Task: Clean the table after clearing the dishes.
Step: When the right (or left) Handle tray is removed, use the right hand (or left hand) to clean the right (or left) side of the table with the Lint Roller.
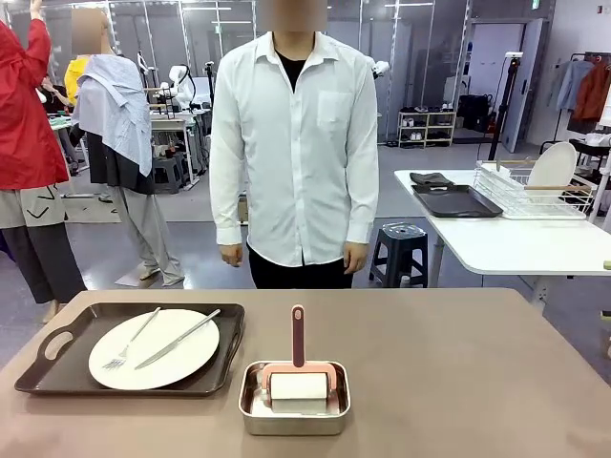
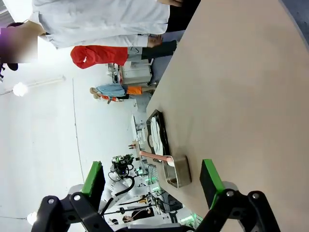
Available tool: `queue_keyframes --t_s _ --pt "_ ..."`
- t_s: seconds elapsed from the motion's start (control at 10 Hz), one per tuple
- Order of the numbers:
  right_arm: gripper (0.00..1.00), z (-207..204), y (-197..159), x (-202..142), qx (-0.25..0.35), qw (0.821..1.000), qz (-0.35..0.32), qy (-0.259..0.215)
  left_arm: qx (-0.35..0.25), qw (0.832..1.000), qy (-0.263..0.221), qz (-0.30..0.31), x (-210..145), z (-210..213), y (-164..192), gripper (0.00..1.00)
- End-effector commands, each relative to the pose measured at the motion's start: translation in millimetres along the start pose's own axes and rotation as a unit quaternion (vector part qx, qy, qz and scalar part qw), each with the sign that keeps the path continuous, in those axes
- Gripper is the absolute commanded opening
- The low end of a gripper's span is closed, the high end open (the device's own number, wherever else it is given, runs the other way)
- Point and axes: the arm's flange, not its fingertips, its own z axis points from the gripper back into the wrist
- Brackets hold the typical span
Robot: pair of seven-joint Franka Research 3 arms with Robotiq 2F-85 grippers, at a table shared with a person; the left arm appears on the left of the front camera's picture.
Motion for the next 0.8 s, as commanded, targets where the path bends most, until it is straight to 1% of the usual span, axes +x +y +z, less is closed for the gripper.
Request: queue_keyframes --t_s 0.0,0.7 --pt "1.00 5.0 -2.8 -1.9 0.000 1.000 0.010 0.003 -0.007 1.000 -0.002 -0.001 -0.4 3.4 -0.6 1.00" --pt "1.00 5.0 -2.8 -1.9 0.000 1.000 0.010 0.003 -0.007 1.000 -0.002 -0.001 -0.4 3.4 -0.6 1.00"
